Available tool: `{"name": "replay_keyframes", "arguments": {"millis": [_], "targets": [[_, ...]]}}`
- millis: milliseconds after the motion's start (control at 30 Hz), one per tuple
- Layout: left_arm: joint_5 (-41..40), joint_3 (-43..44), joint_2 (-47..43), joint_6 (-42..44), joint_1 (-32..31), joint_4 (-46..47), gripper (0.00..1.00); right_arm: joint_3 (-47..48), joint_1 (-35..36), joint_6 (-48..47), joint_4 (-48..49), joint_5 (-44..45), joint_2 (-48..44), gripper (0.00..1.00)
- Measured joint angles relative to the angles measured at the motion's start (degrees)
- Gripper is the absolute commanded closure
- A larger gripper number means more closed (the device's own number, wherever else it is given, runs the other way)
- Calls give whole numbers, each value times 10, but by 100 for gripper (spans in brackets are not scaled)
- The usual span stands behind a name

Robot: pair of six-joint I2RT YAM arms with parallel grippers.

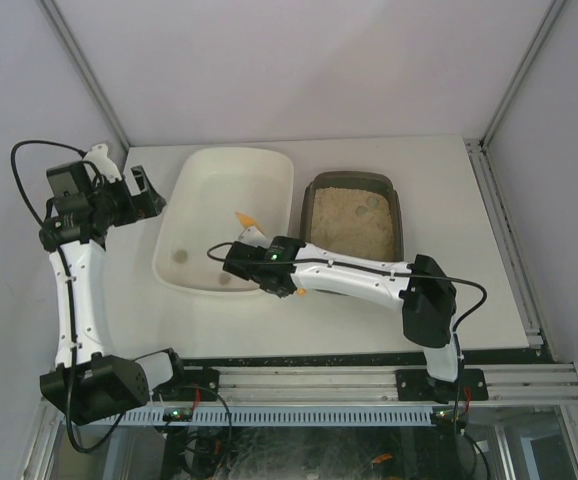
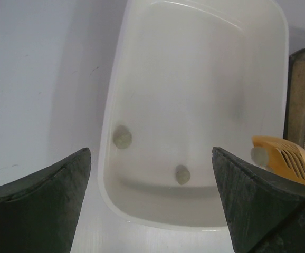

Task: Clean the litter box

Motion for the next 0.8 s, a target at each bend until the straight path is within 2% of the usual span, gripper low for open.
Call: {"name": "replay_keyframes", "arguments": {"millis": [267, 500, 667, 800], "targets": [[-76, -1, -12, -35, 0, -42, 0, -1, 33, 1, -21, 64, 0, 100], [-109, 1, -78, -33, 0, -77, 0, -1, 34, 10, -25, 94, 0, 100], [-98, 10, -87, -30, 0, -77, 0, -19, 8, 38, -26, 92, -16, 100], [-56, 24, -41, -30, -12, -75, 0, -93, -50, 60, -20, 61, -95, 100]]}}
